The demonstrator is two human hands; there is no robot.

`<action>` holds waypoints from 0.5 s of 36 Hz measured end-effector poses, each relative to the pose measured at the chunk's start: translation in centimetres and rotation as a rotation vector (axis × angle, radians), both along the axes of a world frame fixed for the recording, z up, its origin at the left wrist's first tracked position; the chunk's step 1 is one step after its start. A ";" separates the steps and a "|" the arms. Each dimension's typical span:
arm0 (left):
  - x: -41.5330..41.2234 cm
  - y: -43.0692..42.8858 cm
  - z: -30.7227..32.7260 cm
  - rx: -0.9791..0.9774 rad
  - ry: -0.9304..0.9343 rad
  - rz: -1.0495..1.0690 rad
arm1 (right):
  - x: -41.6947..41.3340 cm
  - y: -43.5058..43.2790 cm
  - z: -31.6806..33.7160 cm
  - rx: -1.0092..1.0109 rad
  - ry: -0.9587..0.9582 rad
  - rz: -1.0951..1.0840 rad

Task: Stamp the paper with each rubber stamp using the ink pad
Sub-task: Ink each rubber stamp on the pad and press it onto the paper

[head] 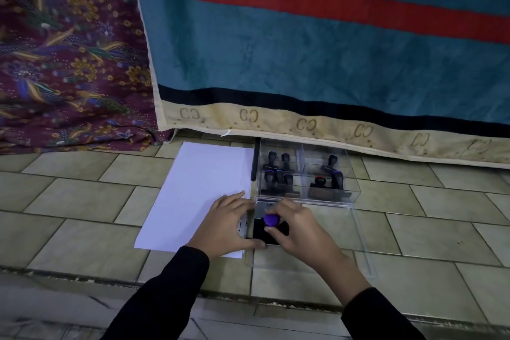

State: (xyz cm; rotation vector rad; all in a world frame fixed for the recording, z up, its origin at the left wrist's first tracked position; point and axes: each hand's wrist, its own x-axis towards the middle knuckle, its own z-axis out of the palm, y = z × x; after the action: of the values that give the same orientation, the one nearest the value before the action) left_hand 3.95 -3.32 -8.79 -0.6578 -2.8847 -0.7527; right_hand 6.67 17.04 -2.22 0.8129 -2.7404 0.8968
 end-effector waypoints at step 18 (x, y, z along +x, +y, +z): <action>-0.4 -0.3 0.5 0.015 -0.013 -0.032 | 0.2 -0.4 -0.6 0.025 -0.050 -0.091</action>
State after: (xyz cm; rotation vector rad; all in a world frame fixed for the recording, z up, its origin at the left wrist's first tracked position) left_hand 3.59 -3.61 -8.30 -0.7013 -2.8833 -0.7852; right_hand 6.87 16.62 -2.84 0.6726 -2.8114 0.8783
